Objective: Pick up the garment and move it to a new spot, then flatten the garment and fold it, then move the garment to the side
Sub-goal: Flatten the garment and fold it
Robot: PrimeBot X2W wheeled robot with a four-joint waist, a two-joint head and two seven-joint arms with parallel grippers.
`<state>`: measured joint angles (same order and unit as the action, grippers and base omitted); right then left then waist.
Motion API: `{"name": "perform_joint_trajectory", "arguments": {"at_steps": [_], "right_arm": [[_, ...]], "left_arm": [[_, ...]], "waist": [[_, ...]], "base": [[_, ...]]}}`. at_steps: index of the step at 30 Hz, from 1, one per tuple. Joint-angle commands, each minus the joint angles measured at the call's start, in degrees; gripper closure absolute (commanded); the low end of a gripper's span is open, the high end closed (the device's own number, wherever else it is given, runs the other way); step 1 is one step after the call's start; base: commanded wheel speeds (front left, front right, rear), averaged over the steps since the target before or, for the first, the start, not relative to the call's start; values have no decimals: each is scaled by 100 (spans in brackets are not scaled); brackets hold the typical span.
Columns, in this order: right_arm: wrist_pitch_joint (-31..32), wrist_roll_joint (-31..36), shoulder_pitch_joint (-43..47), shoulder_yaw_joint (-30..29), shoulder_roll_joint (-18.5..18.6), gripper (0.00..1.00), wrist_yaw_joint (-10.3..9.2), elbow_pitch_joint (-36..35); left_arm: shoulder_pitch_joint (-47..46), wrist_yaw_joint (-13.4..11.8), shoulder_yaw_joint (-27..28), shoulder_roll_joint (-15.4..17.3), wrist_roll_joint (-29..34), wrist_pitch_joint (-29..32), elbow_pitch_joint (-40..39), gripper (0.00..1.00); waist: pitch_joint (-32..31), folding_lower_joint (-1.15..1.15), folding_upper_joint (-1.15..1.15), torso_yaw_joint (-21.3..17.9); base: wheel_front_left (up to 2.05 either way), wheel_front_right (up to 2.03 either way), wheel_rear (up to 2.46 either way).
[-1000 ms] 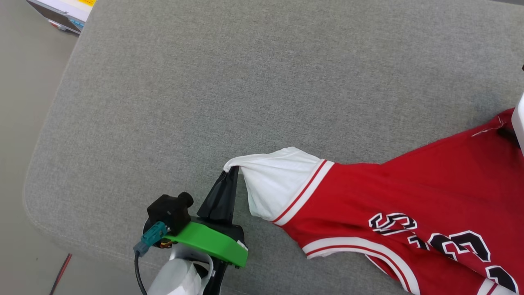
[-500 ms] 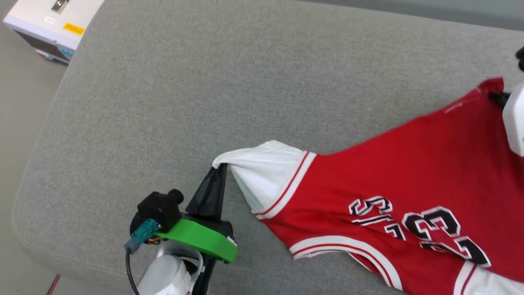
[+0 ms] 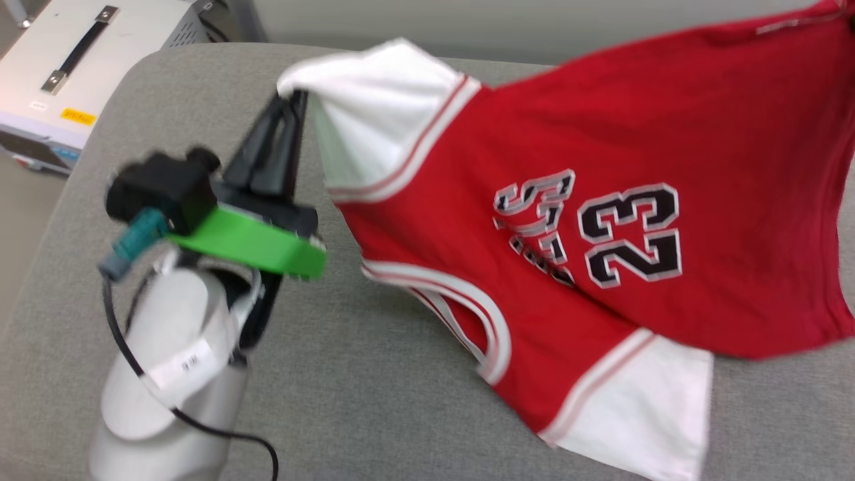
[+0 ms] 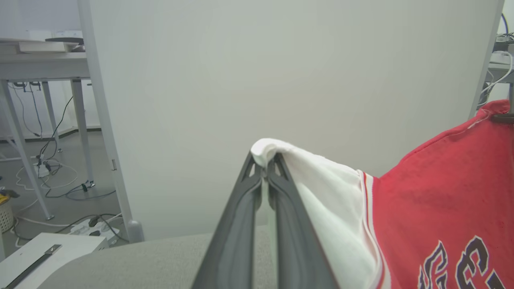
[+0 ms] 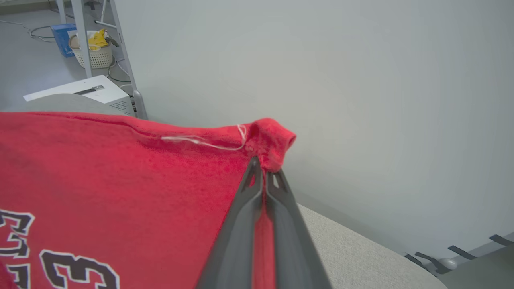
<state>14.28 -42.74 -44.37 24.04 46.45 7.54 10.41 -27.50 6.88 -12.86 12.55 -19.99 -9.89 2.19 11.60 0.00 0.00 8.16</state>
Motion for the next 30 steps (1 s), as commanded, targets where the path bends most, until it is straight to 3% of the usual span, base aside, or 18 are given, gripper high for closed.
{"name": "perform_joint_trajectory", "arguments": {"at_steps": [1, 8, 15, 23, 30], "right_arm": [[-100, 92, 3, -174, -118, 100, -5, -96], [-210, 369, -213, -862, -648, 100, -5, -448], [-213, 688, -952, -1282, -1295, 100, -5, -407], [-527, 1267, -2808, -1405, -1912, 100, -5, 631], [-1140, 1867, -4514, -1365, -2154, 100, -5, 1852]], "left_arm": [[-371, 23, 16, 52, 5, 54, -64, 100], [-1793, 36, 27, 61, -71, 221, 63, 100], [-3522, 43, -18, -88, -102, 302, 761, 100], [-5911, 50, 58, -260, -195, 209, 2164, 100], [-7676, 51, 68, -297, -136, -17, 3421, 100]], "waist": [[-50, 0, 0, -160], [162, 0, 0, -385], [789, 0, 0, -601], [1675, 0, 0, -894], [2141, 0, 0, -1061]], "base": [[0, 0, 0], [0, 0, 0], [0, 0, 0], [0, 0, 0], [0, 0, 0]]}}
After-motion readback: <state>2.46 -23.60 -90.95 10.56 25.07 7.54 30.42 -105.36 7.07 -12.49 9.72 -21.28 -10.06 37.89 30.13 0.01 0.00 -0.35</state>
